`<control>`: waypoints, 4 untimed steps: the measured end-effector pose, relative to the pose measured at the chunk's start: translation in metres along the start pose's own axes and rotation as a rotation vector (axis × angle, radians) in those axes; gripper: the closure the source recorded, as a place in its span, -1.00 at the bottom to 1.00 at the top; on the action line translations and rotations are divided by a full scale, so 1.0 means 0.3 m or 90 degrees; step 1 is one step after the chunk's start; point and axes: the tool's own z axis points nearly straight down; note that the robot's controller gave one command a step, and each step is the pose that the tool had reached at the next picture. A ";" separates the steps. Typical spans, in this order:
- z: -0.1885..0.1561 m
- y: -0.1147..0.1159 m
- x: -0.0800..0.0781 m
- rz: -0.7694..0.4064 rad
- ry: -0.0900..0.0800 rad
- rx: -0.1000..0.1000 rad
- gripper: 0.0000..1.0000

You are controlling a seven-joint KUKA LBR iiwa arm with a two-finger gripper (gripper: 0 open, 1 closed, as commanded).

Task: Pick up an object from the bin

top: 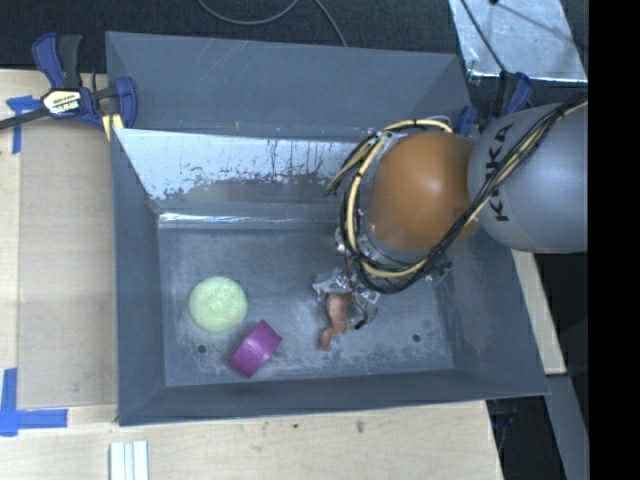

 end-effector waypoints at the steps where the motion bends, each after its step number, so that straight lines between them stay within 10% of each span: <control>1: -0.010 0.001 0.001 0.000 0.000 0.000 1.00; 4: -0.168 0.000 -0.002 0.002 -0.002 0.002 1.00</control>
Offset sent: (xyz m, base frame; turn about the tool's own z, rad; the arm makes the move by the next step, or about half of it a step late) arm 0.0000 0.0001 0.0873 0.0000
